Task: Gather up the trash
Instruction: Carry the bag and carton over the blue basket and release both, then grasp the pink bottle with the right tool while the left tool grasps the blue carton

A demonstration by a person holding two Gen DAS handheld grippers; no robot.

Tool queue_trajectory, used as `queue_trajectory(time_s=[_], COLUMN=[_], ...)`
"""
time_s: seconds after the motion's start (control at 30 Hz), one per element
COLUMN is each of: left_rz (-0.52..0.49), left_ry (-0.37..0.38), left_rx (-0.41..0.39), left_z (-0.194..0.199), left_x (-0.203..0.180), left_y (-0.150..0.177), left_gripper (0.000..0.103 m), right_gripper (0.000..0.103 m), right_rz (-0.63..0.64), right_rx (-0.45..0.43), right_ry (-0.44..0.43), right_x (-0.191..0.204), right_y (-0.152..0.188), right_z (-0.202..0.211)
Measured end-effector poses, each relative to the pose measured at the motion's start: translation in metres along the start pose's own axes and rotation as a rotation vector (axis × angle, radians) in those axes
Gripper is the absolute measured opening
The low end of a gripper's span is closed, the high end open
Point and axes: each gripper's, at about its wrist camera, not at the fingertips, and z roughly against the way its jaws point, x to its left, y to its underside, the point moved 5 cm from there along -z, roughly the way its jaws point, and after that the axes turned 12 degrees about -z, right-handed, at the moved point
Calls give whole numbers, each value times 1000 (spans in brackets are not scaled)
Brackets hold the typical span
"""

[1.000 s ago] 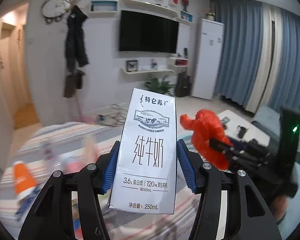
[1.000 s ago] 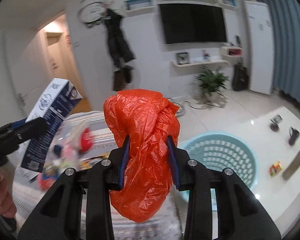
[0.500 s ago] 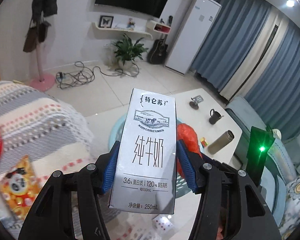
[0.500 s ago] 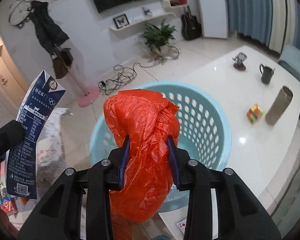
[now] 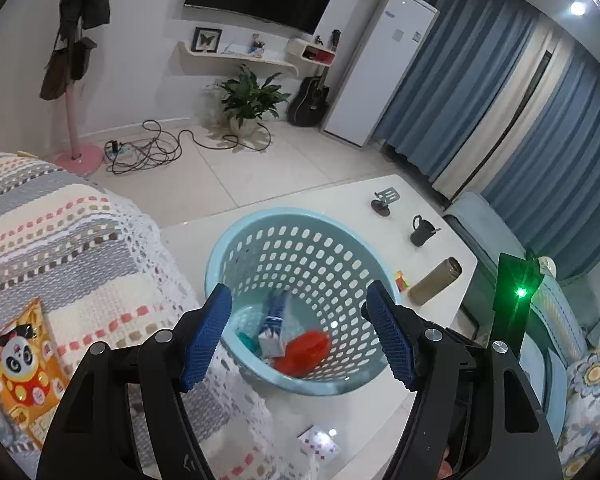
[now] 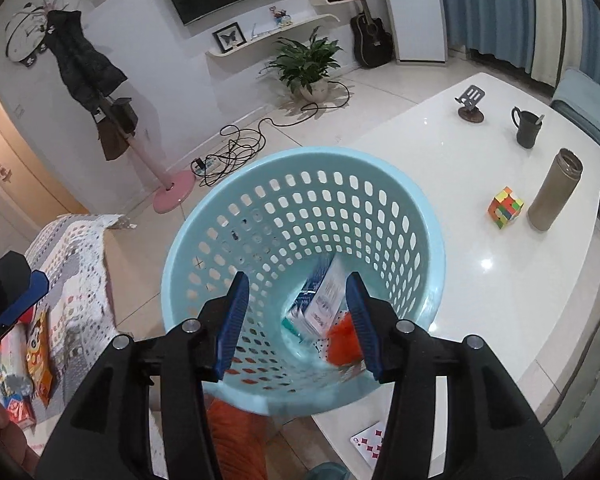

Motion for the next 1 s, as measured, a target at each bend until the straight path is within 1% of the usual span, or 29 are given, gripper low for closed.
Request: queue_trajectory(time_s=[0.1,0.2,0.3,0.43,0.57,0.63,0.73,0.87,0.9,0.97,1.0], left_rz=[-3,1,1,3,23,35,70,133,161,199,216], left_ry=[-8,-15,-30,-72,-134,-184,-256,-368,-396,-427,-454], left_rx=[-12,-41,-87,-159,-215,-229,-251,-251,-248,-234,-220], left_z=[13,34,64,114,161,185,219,260,271,287,294], left_x=[2,6,9,18,37,51,78,121,136,160,174], left_y=[2,6,6,8,19,27,45,74,85,101,109], left_gripper=[68,68,68,68,68,68,68,68,68,68,68], right_gripper=[47,47,47,47,47,47,47,47,47,47,47], right_rz=[27,67,117,198,305,349,412,479,490,516,534], right_rx=[-9,-28,-64,-109,-131,-131,-100,-55,-40,-3,13], right_ry=[-13,-34,-84,-167,-268,-299,-339,-367,-375,-395,-400], right_x=[8,23,47,87,138,157,187,217,223,238,246], right_y=[6,10,15,26,49,60,81,112,118,131,137], right_z=[9,23,45,75,102,108,107,98,96,90,88])
